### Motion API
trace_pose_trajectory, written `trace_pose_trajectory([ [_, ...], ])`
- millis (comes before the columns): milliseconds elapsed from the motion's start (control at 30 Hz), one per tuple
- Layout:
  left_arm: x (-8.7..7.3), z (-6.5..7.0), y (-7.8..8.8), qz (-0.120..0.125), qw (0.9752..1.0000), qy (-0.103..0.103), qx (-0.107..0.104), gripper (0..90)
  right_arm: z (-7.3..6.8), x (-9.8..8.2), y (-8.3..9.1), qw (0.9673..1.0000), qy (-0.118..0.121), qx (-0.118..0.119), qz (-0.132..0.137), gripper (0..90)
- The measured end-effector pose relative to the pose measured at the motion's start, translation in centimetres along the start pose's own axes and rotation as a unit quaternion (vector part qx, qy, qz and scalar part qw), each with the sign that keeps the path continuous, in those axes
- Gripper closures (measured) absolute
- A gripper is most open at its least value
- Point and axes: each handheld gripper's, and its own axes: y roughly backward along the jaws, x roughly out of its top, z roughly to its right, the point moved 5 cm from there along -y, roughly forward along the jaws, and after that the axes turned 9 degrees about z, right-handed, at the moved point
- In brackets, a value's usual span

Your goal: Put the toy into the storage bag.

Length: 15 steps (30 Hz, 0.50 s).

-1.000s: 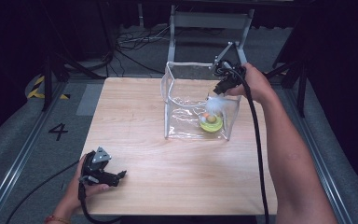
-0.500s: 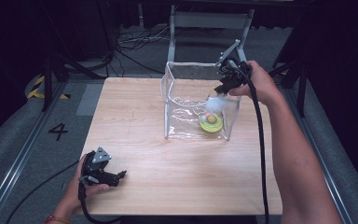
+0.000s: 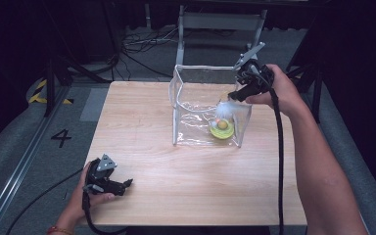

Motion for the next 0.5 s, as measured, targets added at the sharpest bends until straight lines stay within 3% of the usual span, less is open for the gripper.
trace_pose_trajectory([
  [500,0.0,0.0,0.0,0.001,1.0000,-0.001,0.000,0.5,-0.9,-2.6,4.0,0.9980,-0.008,-0.015,0.061,32.9],
])
